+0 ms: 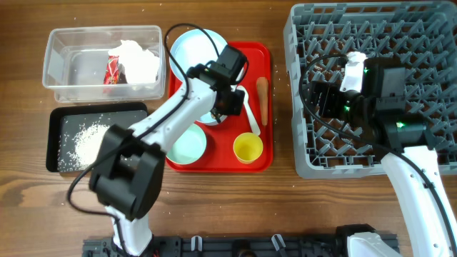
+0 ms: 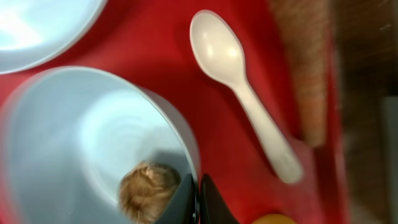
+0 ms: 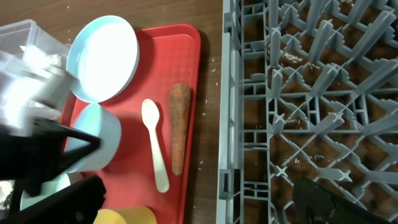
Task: Sort waste into correct bins and load items into the dishwasher rack
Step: 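Grasp the light-blue bowl with food scraps using the left gripper, then tip the scraps bowl over the black tray to dump the scraps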
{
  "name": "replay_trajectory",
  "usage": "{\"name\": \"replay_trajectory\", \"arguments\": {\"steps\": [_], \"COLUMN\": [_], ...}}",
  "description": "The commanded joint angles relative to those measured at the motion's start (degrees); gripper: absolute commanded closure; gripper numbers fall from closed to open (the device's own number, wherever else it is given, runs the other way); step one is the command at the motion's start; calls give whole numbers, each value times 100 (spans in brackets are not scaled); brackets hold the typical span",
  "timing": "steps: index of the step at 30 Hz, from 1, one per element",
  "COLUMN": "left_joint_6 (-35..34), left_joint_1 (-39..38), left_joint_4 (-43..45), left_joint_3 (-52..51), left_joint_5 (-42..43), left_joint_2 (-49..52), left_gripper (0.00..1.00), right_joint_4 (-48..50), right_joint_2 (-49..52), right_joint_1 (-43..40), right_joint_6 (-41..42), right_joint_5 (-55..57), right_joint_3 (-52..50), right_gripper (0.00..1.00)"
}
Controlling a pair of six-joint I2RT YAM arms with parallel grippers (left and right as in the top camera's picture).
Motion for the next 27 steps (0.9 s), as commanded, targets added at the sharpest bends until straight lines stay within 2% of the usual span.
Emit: {"name": "replay_trajectory", "arguments": {"steps": [1,5,10,12,17,18,21,23,27], "left_joint_6": [-675,-1209,-1176,-909,-57,201,393,389,586], "left_joint_1": [192,1003,2459,2949,4157,4529,5316,5792,6008], "left_joint_4": [-446,-1266,-2308,-2514,-2389,-2218,-1725,-1338,-1191], "left_joint_3": [551,557,557,492,-50,-295,-894,-1259,-1325], "left_joint_5": [-13,98,433,785,2177,2643,3526,3744,3641], "left_joint_2": [-1003,-1882,-2273,-2260,-2260,-2258,-2247,-2247,-2249], "left_gripper": [96,96,96,96,96,96,96,96,96], "right_joint_4": [2,7,13,13,13,13,13,13,35], "right_joint_2": [13,13,13,13,13,13,13,13,13], "right_joint_1": [-20,-20,-20,-20,-20,-20,-20,-20,-20], "right_joint_6": [39,39,39,37,42,42,44,44,46], "right_joint_5": [92,92,92,92,90,90,90,90,90], "right_joint_3": [98,98,98,98,98,98,98,98,98], "right_gripper": [0,0,0,0,0,0,0,0,0]}}
